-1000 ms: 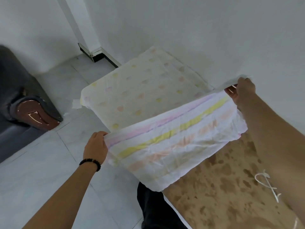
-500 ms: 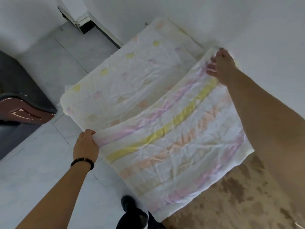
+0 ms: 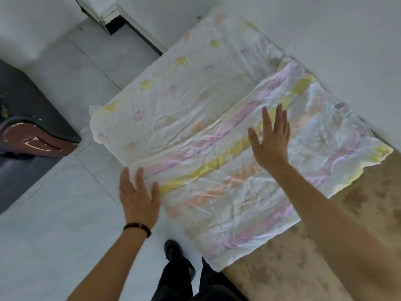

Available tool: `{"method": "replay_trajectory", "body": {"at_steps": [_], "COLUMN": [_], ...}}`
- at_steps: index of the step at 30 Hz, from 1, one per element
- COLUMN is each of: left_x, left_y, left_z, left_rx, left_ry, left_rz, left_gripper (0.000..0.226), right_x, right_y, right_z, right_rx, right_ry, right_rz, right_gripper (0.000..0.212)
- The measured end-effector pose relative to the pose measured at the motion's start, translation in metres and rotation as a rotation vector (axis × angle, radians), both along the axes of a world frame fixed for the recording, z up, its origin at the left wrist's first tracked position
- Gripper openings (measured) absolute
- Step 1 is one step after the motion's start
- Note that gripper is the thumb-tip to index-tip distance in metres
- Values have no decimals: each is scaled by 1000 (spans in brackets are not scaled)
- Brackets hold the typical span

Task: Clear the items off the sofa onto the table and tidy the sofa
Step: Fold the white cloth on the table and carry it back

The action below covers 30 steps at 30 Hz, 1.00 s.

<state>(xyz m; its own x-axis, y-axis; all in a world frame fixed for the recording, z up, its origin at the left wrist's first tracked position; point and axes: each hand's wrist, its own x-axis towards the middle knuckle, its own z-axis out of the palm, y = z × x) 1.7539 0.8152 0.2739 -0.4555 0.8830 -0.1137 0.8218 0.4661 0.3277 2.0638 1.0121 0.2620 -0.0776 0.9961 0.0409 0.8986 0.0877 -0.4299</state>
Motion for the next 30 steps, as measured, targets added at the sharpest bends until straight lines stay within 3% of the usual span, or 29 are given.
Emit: {"method": "replay_trajectory", "body": {"at_steps": [3, 9, 13, 18, 20, 22, 24, 27, 30], "left_x": [35, 35, 36, 80, 101, 122, 138, 159, 184], "left_y": [-22, -30, -54, -96, -110, -119, -128, -139, -151], "left_z": [-16, -18, -12, -13, -18, -24, -31, -49, -75], "left_rx": [-218, -262, -214, -103, -150, -289, -367, -354, -215], "left_ry": [-112, -113, -281, -774, -977, -1154, -1328, -1555, -1890], "left_rz": [-250, -229, -182, 114, 275, 539, 847, 1286, 1513], "left_gripper": [83, 86, 86, 83, 81, 78, 80, 78, 85], "right_x": [6, 52, 77, 130, 147, 160, 176, 202, 220], "right_y": [-65, -136, -167, -182, -185, -180, -166, -132, -99], "right_z": [-11, -3, 35, 43, 43, 47, 44, 32, 13], "right_rx": [-131, -420, -497, -639, -605, -596, -586, -642, -600], "right_ry": [-91, -262, -116, 112, 235, 358, 433, 508, 615], "right_rz": [-7, -185, -341, -578, -629, -684, -744, -826, -905], "right_gripper": [72, 86, 83, 64, 70, 79, 69, 44, 48]}}
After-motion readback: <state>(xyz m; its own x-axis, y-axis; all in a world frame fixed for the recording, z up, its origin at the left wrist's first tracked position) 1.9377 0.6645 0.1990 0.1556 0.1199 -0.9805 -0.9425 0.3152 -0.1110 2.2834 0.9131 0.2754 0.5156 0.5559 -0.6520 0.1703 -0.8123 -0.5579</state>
